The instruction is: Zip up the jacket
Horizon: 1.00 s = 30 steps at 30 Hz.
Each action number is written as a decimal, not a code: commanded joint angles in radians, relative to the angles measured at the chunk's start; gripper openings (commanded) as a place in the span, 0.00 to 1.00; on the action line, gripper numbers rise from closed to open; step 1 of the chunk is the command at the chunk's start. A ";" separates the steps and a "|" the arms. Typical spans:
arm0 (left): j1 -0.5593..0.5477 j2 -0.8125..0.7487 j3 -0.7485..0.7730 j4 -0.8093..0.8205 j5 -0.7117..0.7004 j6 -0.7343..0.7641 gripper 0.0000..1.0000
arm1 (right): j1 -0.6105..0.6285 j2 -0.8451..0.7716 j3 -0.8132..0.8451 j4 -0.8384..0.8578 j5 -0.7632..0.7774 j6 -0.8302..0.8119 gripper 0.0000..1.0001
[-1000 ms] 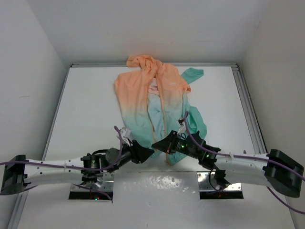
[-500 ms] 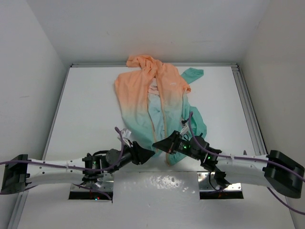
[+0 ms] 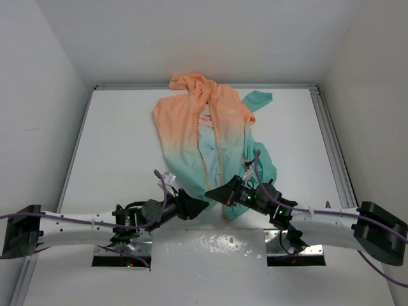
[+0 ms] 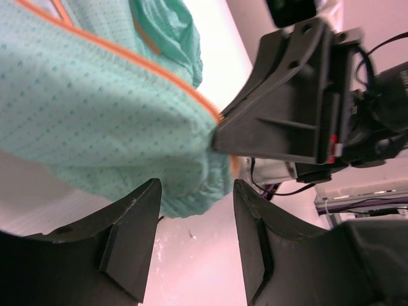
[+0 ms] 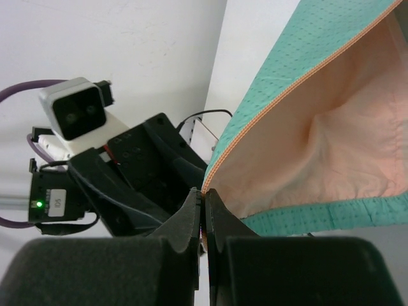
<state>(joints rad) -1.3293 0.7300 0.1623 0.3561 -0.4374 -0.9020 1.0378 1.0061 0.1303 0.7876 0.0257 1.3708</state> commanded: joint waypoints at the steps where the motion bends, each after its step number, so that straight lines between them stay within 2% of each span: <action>1: -0.008 -0.024 0.016 0.081 0.000 0.009 0.47 | 0.007 -0.014 -0.012 0.079 0.022 0.013 0.00; 6: -0.008 -0.055 -0.010 0.095 -0.007 -0.003 0.47 | 0.007 -0.006 -0.012 0.085 0.016 0.013 0.00; 13: -0.008 0.042 0.016 0.139 0.035 -0.001 0.46 | 0.007 -0.004 -0.012 0.104 0.010 0.013 0.00; 21: -0.008 0.040 0.019 0.147 0.013 0.011 0.45 | 0.005 -0.023 -0.012 0.099 0.011 0.011 0.00; 30: -0.008 0.049 0.034 0.165 -0.009 0.025 0.30 | 0.007 -0.009 -0.020 0.111 0.005 0.025 0.00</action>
<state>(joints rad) -1.3293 0.7811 0.1627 0.4591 -0.4263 -0.8909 1.0378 0.9958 0.1120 0.8299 0.0257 1.3895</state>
